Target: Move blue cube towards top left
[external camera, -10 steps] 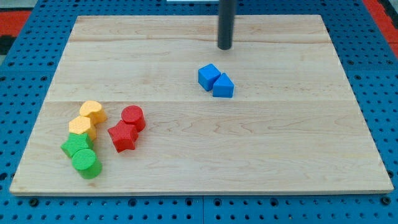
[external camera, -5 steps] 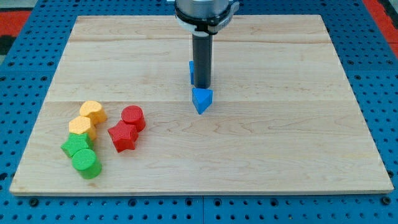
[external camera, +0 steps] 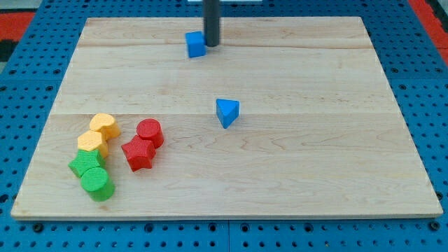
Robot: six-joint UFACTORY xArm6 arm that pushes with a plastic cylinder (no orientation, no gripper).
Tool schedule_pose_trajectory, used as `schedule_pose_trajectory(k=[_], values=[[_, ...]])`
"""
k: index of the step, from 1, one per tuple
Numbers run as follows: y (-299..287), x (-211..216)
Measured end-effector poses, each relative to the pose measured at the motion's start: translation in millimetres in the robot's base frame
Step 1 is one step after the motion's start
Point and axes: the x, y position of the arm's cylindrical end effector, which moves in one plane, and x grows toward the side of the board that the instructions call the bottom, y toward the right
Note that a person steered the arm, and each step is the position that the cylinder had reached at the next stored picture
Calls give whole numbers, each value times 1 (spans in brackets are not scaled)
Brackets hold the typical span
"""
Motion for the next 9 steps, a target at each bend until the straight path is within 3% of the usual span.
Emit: schedule_pose_trajectory(k=[1, 3, 5, 6, 7, 8, 9], values=[[-48, 2], [-92, 29], [-108, 56], [-140, 61], [-113, 46], [-127, 41], [-153, 63]])
